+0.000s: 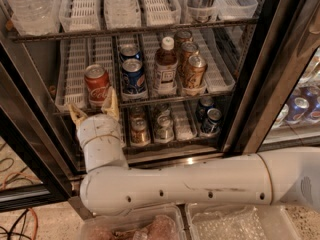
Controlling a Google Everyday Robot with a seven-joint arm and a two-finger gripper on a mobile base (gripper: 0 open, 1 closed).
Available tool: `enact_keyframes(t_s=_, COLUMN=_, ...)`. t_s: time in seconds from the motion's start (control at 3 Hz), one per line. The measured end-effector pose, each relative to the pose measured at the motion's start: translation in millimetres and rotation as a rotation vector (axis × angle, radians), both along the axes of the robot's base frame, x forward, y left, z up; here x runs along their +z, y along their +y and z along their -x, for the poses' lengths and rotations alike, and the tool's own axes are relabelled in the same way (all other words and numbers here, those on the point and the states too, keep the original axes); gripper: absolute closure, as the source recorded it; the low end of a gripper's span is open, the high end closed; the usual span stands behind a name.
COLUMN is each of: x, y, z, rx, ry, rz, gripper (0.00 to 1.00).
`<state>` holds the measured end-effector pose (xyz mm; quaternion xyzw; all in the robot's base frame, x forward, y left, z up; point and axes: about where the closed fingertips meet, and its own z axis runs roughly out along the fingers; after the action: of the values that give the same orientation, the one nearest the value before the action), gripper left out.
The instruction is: Pick coke can from middle shelf of fridge
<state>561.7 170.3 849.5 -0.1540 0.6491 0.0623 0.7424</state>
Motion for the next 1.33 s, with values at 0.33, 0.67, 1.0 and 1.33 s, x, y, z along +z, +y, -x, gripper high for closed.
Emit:
enact_keyframes(t_s=0.33, x=-1, y=-8, z=-6, rx=-0.030, ry=-0.003, rz=-0.005, gripper=0.22)
enact_keyframes(t_s=0.67, x=-1, y=-11, z=-10, rx=-0.040, ry=-0.005, rz=-0.003, gripper=0.26)
enact_keyframes(t_s=1.0, x=-5, y=-8, z=-15, rx=-0.038, ry=0.000, rz=-0.004, gripper=0.27)
enact_keyframes(t_s=1.33, x=-7, y=2, z=-25, rx=-0.019, ry=0.006, rz=-0.004, gripper=0.25)
